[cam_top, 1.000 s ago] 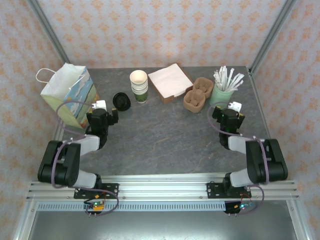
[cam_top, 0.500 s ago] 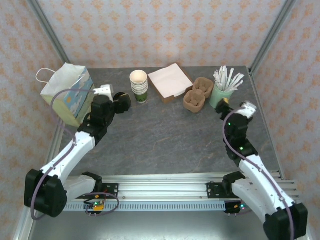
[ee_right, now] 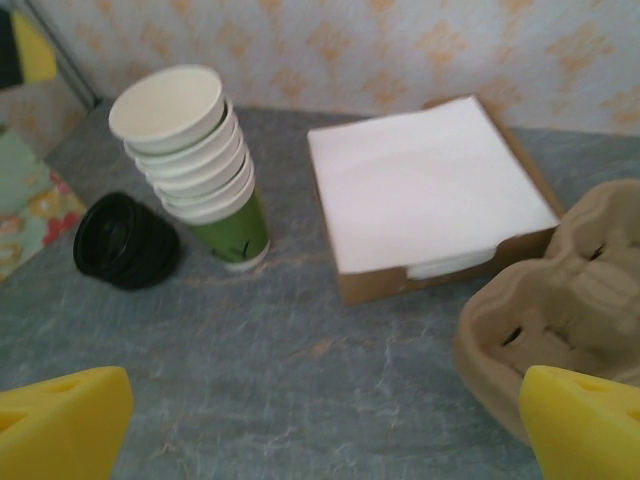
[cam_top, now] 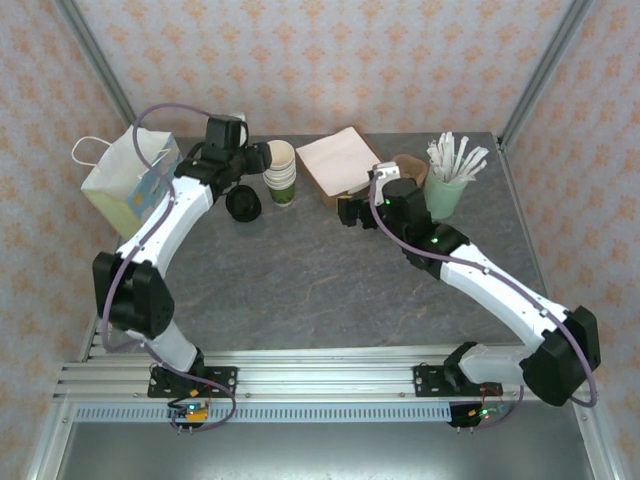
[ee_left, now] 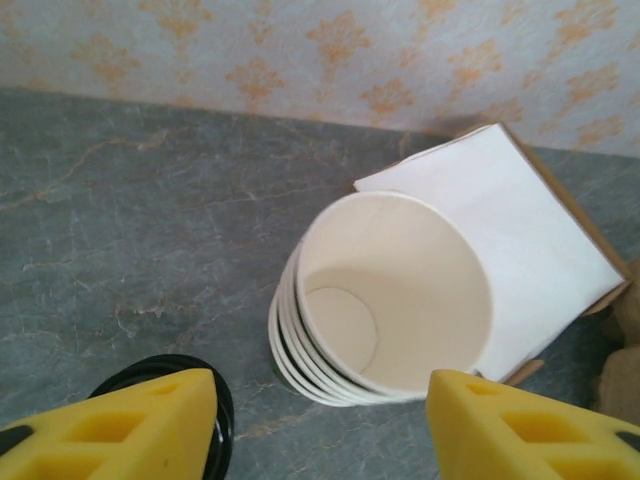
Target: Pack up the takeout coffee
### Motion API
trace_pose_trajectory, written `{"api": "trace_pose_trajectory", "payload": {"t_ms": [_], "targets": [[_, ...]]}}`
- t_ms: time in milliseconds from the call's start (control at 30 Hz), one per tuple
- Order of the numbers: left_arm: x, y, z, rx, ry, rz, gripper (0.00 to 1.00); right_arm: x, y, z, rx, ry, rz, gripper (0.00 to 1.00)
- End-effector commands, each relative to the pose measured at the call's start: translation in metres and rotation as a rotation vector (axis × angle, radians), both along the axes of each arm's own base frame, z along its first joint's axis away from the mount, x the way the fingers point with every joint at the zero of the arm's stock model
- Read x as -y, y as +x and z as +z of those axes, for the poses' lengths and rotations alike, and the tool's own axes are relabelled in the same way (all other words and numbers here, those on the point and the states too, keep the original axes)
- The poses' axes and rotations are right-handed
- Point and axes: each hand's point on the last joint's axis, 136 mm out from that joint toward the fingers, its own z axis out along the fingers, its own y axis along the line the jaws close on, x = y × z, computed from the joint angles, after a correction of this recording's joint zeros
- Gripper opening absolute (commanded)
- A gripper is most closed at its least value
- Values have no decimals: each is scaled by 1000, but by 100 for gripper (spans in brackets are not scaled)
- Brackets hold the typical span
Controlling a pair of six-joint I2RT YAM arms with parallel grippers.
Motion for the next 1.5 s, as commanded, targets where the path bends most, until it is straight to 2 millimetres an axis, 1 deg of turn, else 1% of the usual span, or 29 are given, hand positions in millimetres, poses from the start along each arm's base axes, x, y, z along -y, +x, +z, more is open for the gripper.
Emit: {"api": "trace_pose_trajectory", "payload": {"t_ms": [0, 200, 267, 333, 367, 400, 433, 467, 867, 1033, 1200, 1333, 1467], "targets": [[1, -1, -12, -110, -10, -47, 54, -8, -4, 2, -21, -8, 49, 100], [6, 18, -19, -139, -4, -62, 45, -8, -2, -6, -41, -15, 37, 100], [6, 23, -22, -148, 6, -63, 38, -9, -2, -9, -47, -17, 37, 100], [5, 26, -24, -157, 18, -59, 34, -9, -1, -12, -55, -19, 35, 100], [4, 27, -21, -151, 22, -56, 32, -9, -1, -14, -58, -20, 34, 100], [4, 28, -19, -147, 22, -56, 31, -9, -1, -14, -60, -20, 35, 100], [5, 32, -31, -170, 25, -58, 30, -9, -2, -16, -62, -21, 35, 100], [6, 33, -32, -174, 23, -61, 29, -9, -1, -18, -65, -23, 34, 100], [11, 41, -41, -192, 14, -78, 19, -7, -2, -26, -80, -20, 16, 100], [10, 42, -38, -183, 16, -73, 15, -8, -1, -29, -88, -22, 16, 100], [9, 43, -29, -166, 21, -70, 10, -8, -1, -31, -94, -28, 14, 100], [9, 43, -16, -139, 16, -70, 6, -8, 0, -33, -101, -31, 13, 100], [12, 43, -3, -111, -2, -77, 5, -7, -1, -34, -103, -37, 12, 100]]}}
